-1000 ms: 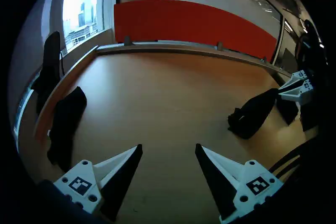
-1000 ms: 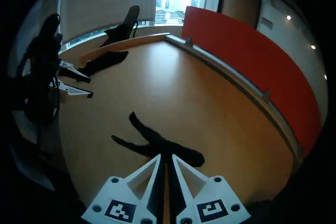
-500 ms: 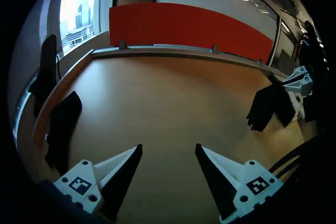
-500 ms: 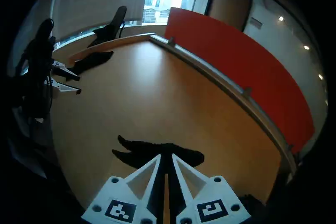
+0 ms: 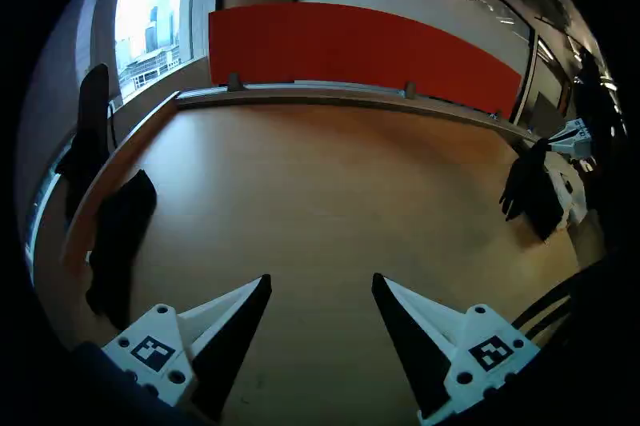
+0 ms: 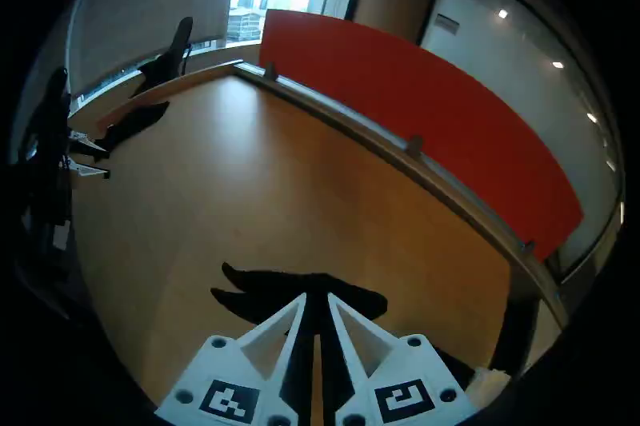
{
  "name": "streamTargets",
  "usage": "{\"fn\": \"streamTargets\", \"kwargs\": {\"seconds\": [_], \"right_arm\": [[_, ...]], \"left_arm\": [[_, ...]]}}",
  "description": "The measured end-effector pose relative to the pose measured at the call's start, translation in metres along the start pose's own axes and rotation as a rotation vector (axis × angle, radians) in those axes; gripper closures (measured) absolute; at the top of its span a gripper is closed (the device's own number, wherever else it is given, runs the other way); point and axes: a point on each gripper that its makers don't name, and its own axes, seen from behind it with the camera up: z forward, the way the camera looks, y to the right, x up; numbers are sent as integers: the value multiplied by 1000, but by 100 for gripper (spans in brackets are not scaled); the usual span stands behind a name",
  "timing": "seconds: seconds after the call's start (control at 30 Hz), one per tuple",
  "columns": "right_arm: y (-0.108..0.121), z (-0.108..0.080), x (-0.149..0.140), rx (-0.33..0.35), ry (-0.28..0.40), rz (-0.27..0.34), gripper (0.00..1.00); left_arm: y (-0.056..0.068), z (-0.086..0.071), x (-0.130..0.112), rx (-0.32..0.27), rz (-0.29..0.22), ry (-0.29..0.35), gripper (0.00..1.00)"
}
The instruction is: Fold towel
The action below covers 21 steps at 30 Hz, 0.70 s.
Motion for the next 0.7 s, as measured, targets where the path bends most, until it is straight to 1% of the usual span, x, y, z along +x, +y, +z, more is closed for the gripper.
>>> {"fn": "streamTargets", "kwargs": {"seconds": [0.3,0.5,0.7], "right_arm": [[65,-18,-5,-68,-4,38,96],[107,-27,-7,-112,-13,54,96],[145,-35,-13,-153,-35,58,96]], "left_arm": [[6,1,4,2,6,1,6],[10,2,6,5,11,-1,6],[11,3,7,11,14,-5,6]]}}
